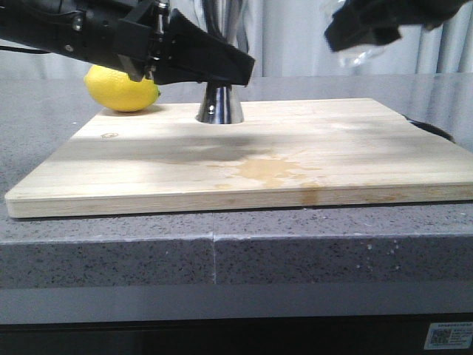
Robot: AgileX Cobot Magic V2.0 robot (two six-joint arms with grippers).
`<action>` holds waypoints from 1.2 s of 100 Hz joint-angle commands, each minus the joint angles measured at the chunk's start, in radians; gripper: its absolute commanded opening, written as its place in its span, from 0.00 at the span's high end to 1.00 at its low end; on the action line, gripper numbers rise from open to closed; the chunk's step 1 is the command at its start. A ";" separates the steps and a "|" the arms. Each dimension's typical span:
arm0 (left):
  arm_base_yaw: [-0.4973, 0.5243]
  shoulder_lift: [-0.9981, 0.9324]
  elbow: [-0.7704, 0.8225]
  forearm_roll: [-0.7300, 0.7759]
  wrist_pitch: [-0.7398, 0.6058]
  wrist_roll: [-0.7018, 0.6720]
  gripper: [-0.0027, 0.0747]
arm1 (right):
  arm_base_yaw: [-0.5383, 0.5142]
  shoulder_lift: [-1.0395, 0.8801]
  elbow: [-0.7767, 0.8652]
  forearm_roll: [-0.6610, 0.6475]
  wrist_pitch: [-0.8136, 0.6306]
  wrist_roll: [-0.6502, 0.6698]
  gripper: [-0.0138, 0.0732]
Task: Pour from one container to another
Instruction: 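Tip the beaker upright and carry it away with the right gripper, then lower the empty beaker onto the board's far side, open right gripper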
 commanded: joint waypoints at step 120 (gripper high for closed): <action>0.081 -0.056 -0.030 -0.045 0.014 0.023 0.92 | -0.304 0.337 -0.037 0.303 -0.823 -0.350 0.71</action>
